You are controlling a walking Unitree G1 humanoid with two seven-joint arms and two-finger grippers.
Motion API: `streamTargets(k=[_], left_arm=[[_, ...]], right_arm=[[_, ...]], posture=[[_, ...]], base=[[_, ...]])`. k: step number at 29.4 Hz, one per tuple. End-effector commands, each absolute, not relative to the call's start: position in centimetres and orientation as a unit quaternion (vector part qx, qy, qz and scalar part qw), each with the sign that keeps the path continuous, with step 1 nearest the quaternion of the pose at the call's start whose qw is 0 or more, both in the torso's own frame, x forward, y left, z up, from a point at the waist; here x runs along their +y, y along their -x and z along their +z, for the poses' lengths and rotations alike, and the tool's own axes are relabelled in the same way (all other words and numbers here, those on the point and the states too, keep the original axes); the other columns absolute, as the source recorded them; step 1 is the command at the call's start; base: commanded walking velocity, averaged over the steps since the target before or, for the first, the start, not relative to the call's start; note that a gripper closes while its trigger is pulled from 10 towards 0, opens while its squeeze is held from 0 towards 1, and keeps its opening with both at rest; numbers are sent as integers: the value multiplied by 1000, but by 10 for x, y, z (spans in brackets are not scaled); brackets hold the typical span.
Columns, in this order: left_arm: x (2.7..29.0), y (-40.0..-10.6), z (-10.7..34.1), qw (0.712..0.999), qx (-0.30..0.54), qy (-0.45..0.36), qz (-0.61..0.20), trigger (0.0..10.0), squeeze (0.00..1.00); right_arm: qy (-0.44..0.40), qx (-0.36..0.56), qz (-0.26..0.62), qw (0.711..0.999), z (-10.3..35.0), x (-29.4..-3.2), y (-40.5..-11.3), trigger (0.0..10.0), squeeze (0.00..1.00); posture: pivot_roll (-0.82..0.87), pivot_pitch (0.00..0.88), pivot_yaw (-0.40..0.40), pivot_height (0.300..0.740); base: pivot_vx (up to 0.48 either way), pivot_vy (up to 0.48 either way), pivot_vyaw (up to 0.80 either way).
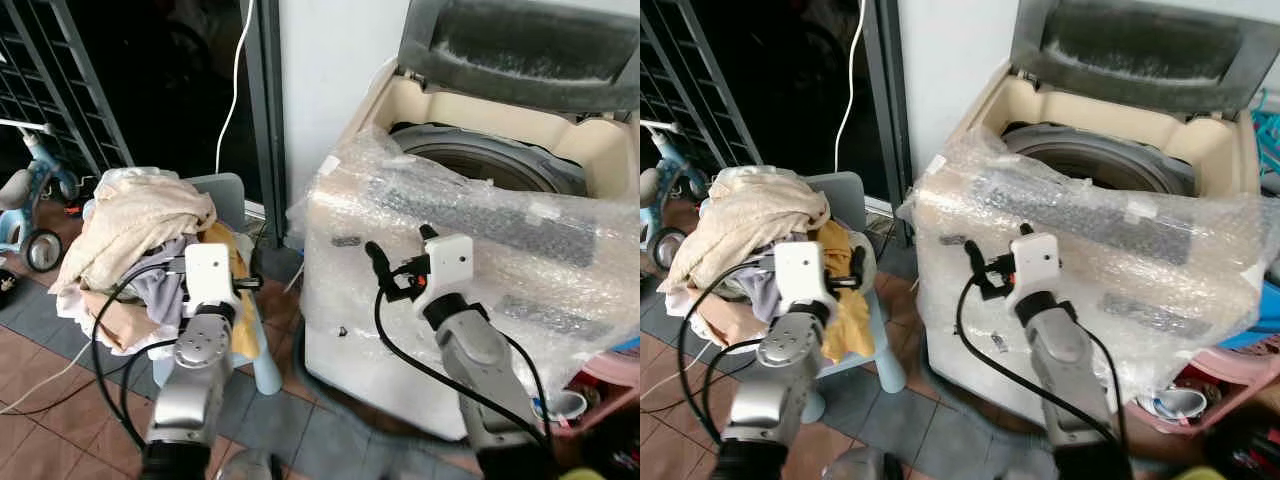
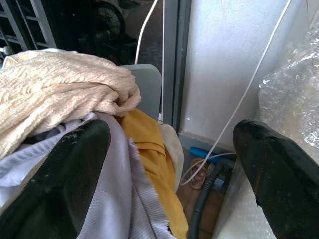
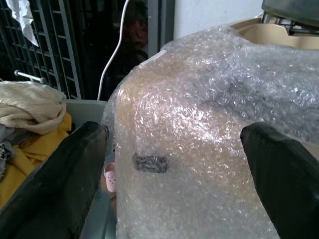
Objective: Clothes washing
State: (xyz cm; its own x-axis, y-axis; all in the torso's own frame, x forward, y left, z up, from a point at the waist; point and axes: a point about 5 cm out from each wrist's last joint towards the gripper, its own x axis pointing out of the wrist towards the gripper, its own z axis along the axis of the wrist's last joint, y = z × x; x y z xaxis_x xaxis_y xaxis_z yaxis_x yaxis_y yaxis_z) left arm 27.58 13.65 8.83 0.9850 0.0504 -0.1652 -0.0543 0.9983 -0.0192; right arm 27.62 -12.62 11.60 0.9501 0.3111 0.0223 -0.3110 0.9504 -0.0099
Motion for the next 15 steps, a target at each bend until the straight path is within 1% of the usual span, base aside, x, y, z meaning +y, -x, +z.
streamTargets(k=[1,8,12,15], left_arm=[[130,-276,92,997,79,13,21,10000,0],[129,-277,94,997,70,15,14,10000,0],[127,-278,96,998,61,11,10,10000,0],[128,-279,98,998,54,10,17,10000,0]], right_arm=[[3,5,129,992,112,-140,-277,10000,0],[9,8,147,989,112,-136,-276,10000,0],[16,-3,156,988,114,-133,-275,10000,0],[23,-5,158,987,115,-131,-277,10000,0]], posture=[[-37,0,15,740],[-38,0,17,740],[-38,0,17,740],[-36,0,16,740]], base=[[0,480,0],[0,435,0],[0,0,0],[0,0,800]])
